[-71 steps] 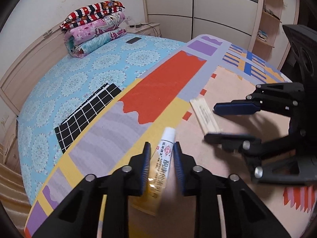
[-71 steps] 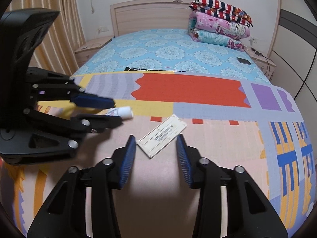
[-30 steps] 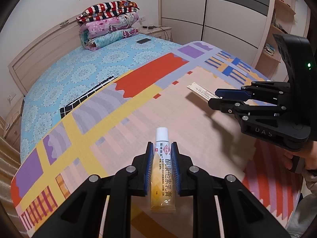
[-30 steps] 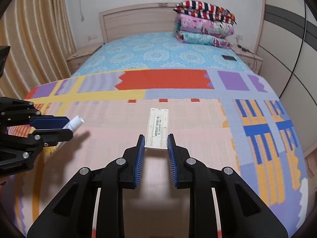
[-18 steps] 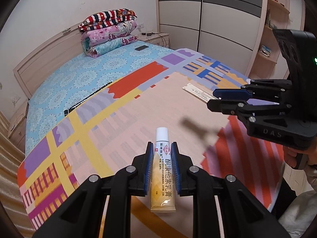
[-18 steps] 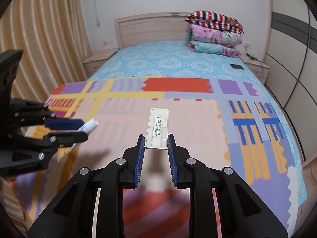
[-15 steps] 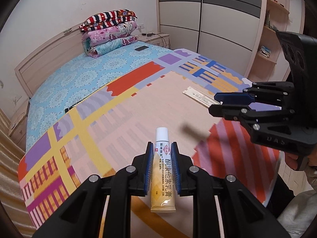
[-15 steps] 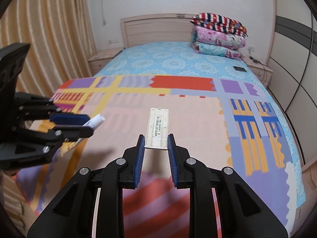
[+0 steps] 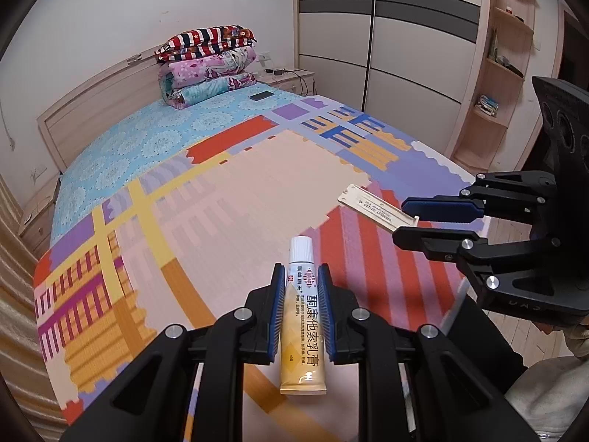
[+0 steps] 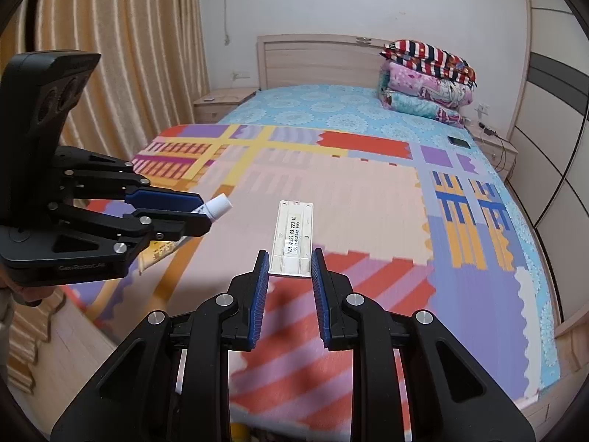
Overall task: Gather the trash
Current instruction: 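Carry the ointment tube and paper box over the black bin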
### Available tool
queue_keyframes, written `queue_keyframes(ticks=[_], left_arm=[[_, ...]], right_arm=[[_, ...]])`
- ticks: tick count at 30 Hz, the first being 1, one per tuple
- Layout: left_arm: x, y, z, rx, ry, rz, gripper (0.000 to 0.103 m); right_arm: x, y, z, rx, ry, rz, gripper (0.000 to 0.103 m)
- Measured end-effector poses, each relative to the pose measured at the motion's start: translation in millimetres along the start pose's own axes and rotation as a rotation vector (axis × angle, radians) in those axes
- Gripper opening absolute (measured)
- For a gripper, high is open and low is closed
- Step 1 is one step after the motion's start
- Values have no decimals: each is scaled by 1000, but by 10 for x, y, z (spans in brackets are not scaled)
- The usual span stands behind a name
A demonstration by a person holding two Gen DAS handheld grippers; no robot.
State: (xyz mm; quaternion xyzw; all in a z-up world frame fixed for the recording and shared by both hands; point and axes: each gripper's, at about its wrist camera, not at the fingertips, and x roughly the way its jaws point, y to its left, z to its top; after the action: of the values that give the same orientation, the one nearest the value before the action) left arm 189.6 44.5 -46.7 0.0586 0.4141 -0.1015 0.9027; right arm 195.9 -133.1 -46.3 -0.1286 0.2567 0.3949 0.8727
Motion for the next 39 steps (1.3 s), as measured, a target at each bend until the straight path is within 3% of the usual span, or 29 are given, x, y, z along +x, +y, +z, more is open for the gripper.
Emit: queue_keyframes(ticks=[16, 27, 39], left_arm=[[-421, -556, -640, -32, -44, -22, 18], [-338, -785, -1163, -73, -19, -14, 18], [-144, -993, -1599, -142, 31, -90, 18]], right_arm=[[-543, 187, -659, -69, 13, 61, 24], [-507, 239, -1171, -95, 83, 112, 24], [-284, 273, -1607, -83, 192, 143, 24]])
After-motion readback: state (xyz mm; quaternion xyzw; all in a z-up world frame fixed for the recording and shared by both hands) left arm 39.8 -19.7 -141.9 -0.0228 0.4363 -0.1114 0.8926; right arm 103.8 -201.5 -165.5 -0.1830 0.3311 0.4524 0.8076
